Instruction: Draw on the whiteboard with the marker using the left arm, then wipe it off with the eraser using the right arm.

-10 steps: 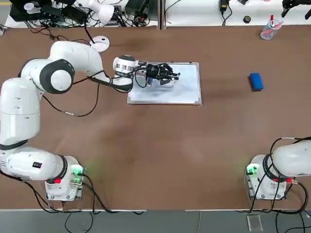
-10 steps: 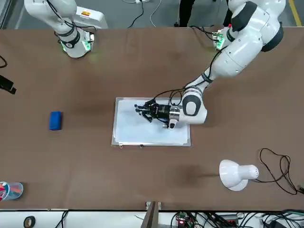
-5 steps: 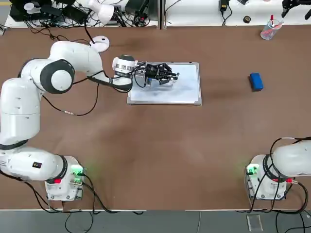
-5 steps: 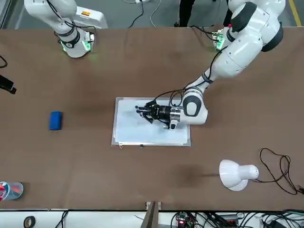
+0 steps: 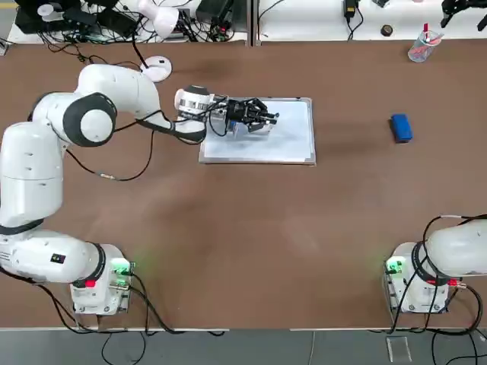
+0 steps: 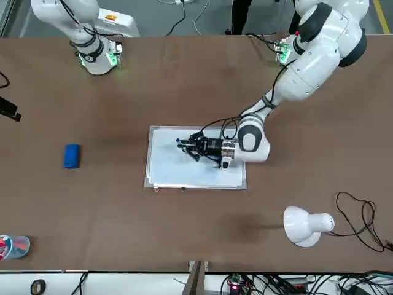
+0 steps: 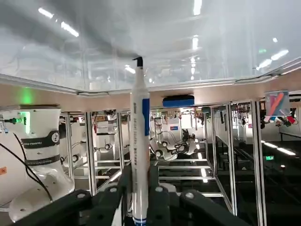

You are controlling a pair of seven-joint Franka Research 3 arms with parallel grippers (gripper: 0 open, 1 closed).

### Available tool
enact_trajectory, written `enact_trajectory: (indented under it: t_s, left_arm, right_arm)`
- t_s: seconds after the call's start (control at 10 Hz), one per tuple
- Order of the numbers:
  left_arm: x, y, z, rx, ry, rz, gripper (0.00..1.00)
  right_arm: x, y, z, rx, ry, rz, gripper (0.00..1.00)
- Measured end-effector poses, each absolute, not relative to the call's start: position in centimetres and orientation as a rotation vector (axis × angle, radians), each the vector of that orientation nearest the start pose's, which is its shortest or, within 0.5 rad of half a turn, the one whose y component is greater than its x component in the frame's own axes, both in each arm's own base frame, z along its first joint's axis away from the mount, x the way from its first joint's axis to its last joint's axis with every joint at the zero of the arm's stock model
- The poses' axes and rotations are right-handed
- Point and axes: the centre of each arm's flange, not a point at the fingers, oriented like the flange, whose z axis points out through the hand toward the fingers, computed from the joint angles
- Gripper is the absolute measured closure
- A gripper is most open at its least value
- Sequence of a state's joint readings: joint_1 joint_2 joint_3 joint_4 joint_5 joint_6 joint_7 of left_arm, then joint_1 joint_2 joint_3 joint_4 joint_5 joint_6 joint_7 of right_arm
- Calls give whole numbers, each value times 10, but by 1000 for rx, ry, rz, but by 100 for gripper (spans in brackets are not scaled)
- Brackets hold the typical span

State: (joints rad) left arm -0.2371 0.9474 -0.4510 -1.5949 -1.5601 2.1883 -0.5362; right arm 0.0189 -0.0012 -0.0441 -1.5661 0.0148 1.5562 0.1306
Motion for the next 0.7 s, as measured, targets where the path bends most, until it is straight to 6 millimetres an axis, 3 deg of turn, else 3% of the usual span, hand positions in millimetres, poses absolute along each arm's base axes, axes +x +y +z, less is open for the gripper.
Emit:
enact_trajectory:
  t_s: [0.7]
  left_arm:
    - [546, -417, 134, 1483, 1183, -1170, 82]
  right_arm:
    - [552, -12, 625, -3111, 243, 22, 0]
